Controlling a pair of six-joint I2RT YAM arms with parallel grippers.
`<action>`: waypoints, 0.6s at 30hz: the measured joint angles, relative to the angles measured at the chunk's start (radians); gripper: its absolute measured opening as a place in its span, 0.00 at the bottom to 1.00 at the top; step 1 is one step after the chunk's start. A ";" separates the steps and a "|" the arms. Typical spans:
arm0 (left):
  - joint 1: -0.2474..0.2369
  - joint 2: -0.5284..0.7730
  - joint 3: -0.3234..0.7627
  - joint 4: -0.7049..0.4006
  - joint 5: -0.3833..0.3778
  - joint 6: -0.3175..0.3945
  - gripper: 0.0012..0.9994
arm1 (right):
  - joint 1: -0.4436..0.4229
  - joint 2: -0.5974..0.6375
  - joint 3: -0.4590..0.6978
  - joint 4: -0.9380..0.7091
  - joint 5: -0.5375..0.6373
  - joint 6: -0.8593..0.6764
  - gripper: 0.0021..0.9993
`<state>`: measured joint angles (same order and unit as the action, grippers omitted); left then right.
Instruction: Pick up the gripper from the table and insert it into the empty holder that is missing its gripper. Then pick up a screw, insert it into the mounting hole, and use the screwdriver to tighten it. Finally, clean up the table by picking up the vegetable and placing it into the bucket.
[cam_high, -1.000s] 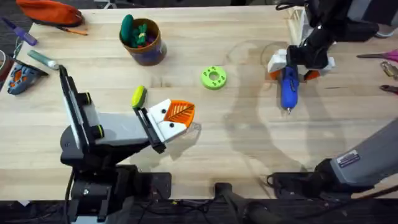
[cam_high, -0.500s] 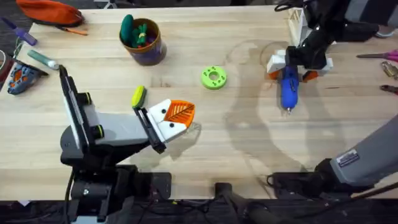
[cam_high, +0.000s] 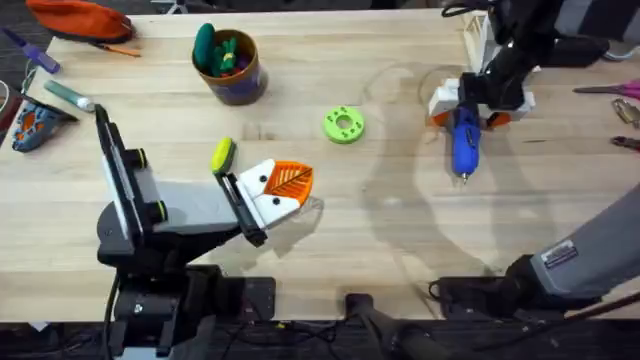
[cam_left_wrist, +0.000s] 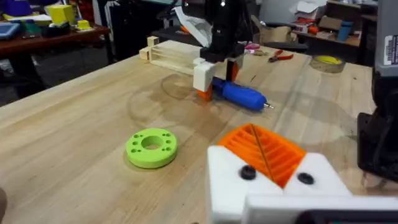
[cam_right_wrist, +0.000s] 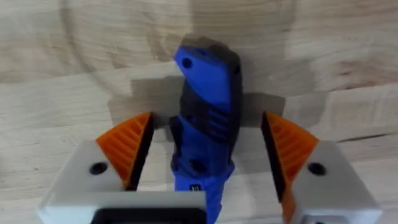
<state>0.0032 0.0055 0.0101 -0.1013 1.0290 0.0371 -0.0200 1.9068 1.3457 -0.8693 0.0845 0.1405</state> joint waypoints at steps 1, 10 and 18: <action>0.000 0.000 0.000 0.000 0.000 0.000 0.01 | 0.000 0.002 0.000 0.000 0.000 0.000 0.99; 0.000 0.000 0.000 0.000 0.000 0.000 0.01 | 0.000 0.013 0.011 -0.007 -0.011 0.001 0.94; 0.000 0.000 0.000 0.000 0.000 0.000 0.01 | 0.000 0.013 0.011 -0.009 -0.023 0.001 0.85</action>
<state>0.0032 0.0055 0.0101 -0.1017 1.0290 0.0368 -0.0200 1.9198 1.3571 -0.8780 0.0616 0.1417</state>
